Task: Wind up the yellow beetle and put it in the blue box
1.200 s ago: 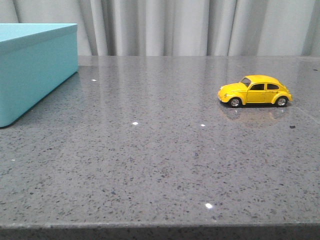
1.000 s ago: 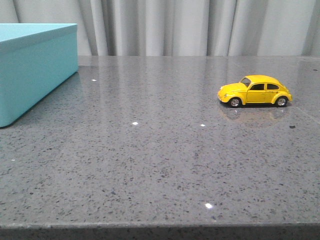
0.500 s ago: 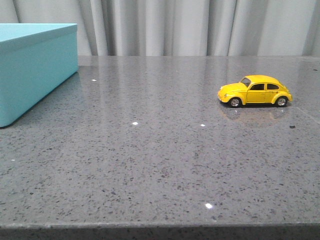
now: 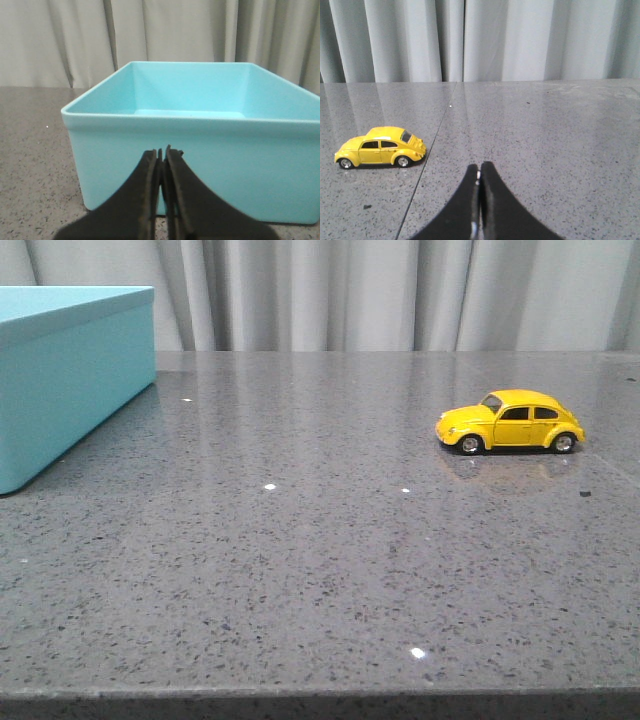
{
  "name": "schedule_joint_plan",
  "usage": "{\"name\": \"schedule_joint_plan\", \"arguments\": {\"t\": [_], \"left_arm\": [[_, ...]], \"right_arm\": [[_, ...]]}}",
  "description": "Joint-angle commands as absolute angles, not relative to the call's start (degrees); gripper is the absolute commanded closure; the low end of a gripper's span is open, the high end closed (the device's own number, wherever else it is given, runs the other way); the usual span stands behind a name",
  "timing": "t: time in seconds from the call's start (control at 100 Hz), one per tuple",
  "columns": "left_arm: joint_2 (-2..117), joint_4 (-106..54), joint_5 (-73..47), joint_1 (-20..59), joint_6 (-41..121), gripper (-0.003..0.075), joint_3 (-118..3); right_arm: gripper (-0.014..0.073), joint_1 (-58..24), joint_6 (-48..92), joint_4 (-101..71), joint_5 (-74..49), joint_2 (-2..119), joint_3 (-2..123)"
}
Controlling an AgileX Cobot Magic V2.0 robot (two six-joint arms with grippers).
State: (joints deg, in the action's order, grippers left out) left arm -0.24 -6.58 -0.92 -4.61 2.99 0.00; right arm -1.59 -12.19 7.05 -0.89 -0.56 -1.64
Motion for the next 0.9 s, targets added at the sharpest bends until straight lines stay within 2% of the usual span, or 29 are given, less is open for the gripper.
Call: {"name": "schedule_joint_plan", "arguments": {"t": [0.0, 0.16, 0.31, 0.38, 0.49, 0.57, 0.69, 0.76, 0.89], "left_arm": [[-2.2, -7.1, 5.0, -4.6, 2.4, 0.0739, 1.2], [-0.6, -8.2, 5.4, -4.6, 2.1, 0.0739, 0.4], [2.4, -8.2, 5.5, -4.6, 2.1, 0.0727, -1.9], [4.1, -8.2, 5.0, -4.6, 2.1, 0.068, -4.0], [6.9, -7.8, 5.0, -4.6, 2.1, 0.0547, -7.1], [8.9, -7.9, 4.9, -4.6, 2.1, 0.044, -9.7], [12.1, -7.9, 4.0, -4.6, 2.1, 0.0324, -13.6], [13.8, -7.9, 3.1, -4.6, 2.1, 0.0294, -15.8], [17.8, -7.9, -3.1, -4.6, 2.1, 0.0293, -21.3]], "right_arm": [[0.0661, -1.2, -11.8, 7.0, 4.4, -1.8, -0.5], [0.0646, -1.2, -12.0, 7.0, 1.5, -1.4, 1.6], [0.0526, -1.2, -12.0, 7.0, -0.7, 1.1, 3.4], [0.0442, -1.2, -12.0, 7.0, -0.8, 3.1, 4.0], [0.034, -1.2, -12.0, 7.0, -1.1, 6.4, 5.7], [0.0315, -1.2, -12.0, 7.0, -1.4, 8.5, 7.7], [0.0314, -1.2, -12.0, 7.0, -3.5, 11.6, 11.9], [0.0314, -1.2, -12.0, 7.0, -6.7, 13.5, 15.2], [0.0314, -1.2, -12.0, 7.0, -14.4, 17.6, 22.0]]}}
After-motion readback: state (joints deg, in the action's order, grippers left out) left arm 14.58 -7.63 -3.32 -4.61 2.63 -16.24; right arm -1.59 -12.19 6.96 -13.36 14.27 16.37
